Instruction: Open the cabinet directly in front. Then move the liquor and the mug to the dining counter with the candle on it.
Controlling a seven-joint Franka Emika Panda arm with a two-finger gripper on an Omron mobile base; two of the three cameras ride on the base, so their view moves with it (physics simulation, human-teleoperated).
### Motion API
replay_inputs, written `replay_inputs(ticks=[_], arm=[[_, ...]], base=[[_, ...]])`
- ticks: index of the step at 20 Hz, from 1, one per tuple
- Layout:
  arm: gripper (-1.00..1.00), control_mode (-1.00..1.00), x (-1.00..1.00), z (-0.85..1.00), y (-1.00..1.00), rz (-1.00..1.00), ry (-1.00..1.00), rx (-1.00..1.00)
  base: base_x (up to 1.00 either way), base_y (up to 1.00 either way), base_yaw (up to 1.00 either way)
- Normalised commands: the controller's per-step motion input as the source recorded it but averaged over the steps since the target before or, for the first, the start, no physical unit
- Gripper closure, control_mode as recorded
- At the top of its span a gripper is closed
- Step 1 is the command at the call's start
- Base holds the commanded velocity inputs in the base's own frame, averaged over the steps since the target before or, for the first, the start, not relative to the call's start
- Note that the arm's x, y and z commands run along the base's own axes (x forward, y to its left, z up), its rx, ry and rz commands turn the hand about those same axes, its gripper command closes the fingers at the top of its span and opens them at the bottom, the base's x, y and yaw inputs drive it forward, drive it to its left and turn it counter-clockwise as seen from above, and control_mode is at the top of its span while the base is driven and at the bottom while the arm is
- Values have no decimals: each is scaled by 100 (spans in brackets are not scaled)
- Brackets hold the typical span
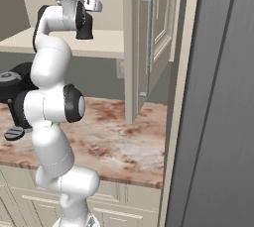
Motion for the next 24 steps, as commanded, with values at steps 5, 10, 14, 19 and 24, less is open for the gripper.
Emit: replay_inputs(ticks=[5, 10, 14, 19, 24], arm=[[100, -100, 0, 0, 0, 0, 0, 0], [100, -100, 0, 1, 0, 0, -7, 0], [100, -100, -4, 11, 0, 0, -34, 0], [100, -100, 0, 0, 0, 0, 0, 0], [100, -100, -42, 17, 0, 0, -21, 0]], base=[[0, 0, 0], [0, 0, 0], [0, 0, 0], [0, 0, 0], [0, 0, 0]])
